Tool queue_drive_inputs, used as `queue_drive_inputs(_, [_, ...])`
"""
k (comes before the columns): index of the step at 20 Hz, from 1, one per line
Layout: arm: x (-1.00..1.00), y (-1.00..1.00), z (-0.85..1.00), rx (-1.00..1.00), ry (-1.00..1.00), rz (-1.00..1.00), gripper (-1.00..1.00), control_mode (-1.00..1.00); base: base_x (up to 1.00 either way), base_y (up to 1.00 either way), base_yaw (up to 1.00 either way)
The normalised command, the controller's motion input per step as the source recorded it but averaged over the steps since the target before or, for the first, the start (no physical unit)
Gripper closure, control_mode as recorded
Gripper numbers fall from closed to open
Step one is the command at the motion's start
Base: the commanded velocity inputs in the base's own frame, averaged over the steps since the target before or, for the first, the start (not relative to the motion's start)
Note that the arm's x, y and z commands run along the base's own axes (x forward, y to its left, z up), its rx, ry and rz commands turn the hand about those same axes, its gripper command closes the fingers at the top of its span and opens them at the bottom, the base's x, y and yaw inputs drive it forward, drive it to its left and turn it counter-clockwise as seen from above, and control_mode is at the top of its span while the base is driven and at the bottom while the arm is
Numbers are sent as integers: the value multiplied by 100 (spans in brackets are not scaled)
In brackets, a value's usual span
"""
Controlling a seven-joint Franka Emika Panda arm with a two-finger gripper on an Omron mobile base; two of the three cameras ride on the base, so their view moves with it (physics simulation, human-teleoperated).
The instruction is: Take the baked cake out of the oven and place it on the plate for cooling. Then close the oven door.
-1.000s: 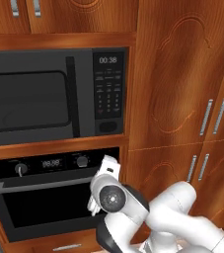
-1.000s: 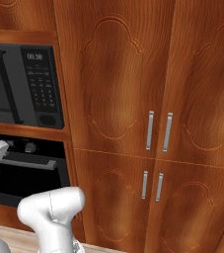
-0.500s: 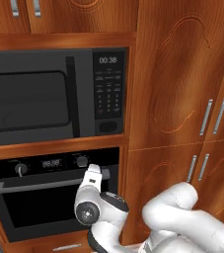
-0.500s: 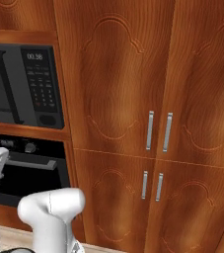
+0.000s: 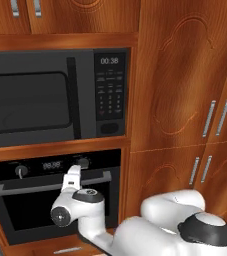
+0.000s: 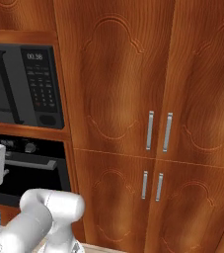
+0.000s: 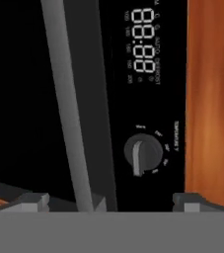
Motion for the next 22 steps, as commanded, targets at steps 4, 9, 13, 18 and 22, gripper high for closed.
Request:
queue_drive_inputs(4, [34, 28, -50, -22, -19, 3, -100, -100, 0, 0, 0])
queue_drive_inputs(9, [27, 16, -50, -10, -12, 7, -100, -100, 0, 0, 0])
queue_drive_inputs(13, [43, 9, -27, 0, -1, 5, -100, -100, 0, 0, 0])
queue_drive_inputs(18, [41, 10, -23, 0, 0, 6, -100, -100, 0, 0, 0])
queue_drive_inputs(22, [41, 9, -23, 0, 0, 6, -100, -100, 0, 0, 0])
